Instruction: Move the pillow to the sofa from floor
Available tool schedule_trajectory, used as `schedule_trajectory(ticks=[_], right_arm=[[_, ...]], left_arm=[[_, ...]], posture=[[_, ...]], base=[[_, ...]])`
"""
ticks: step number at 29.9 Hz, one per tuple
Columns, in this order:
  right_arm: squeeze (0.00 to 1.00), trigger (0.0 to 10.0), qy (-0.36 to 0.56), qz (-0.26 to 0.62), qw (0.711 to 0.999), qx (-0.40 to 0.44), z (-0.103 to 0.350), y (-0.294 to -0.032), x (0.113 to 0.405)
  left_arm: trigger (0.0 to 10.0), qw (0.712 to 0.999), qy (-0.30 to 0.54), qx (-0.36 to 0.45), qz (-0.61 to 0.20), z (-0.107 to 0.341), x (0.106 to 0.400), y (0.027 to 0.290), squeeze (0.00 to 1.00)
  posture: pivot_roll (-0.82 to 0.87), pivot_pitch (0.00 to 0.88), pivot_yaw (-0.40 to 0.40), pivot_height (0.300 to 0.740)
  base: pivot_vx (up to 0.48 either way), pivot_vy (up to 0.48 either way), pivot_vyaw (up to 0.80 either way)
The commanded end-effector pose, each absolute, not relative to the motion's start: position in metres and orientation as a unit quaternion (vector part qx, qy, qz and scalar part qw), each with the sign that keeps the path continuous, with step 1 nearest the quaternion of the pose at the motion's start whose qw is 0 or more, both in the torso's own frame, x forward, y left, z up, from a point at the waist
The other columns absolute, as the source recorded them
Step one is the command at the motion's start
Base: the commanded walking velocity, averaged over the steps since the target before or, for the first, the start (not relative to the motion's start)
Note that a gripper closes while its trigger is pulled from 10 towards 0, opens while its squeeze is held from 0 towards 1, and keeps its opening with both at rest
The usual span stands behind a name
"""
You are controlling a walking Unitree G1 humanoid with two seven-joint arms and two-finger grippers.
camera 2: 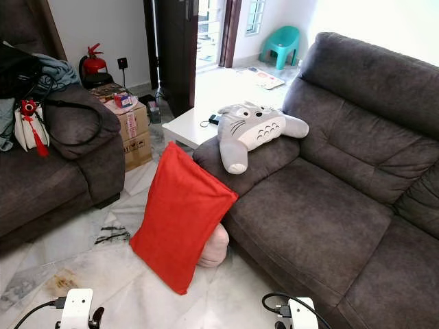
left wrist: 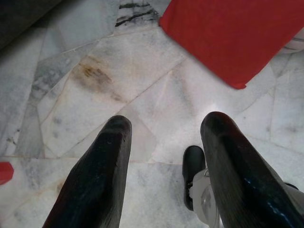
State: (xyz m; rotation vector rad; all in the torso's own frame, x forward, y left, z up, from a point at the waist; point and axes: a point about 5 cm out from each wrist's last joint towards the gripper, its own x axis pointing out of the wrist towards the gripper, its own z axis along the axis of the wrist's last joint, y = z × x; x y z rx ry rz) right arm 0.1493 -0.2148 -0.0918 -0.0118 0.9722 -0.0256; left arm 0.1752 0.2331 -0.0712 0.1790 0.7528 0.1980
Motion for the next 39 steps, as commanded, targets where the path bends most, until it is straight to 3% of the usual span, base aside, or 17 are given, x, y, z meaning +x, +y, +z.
schedule_trajectory(ticks=[1, 25, 39], right_arm=[[0.0, 10.0, 0.447, -0.005, 0.886, 0.126, -0.093, -0.159, 0.164], [0.0, 10.0, 0.438, -0.014, 0.887, 0.146, -0.091, -0.158, 0.168], [0.0, 10.0, 0.399, -0.099, 0.899, 0.15, -0.08, -0.19, 0.186]], left_arm=[[10.0, 0.898, 0.438, 0.031, 0.004, -0.076, 0.18, 0.227, 0.0], [10.0, 0.897, 0.44, 0.038, -0.007, -0.076, 0.181, 0.228, 0.0], [10.0, 0.912, 0.41, 0.028, -0.01, -0.065, 0.205, 0.219, 0.0]], posture=[[0.03, 0.0, -0.011, 0.74], [0.04, 0.0, -0.013, 0.74], [0.03, 0.0, -0.015, 0.74]], base=[[0.0, 0.0, 0.0], [0.0, 0.0, 0.0], [0.0, 0.0, 0.0]])
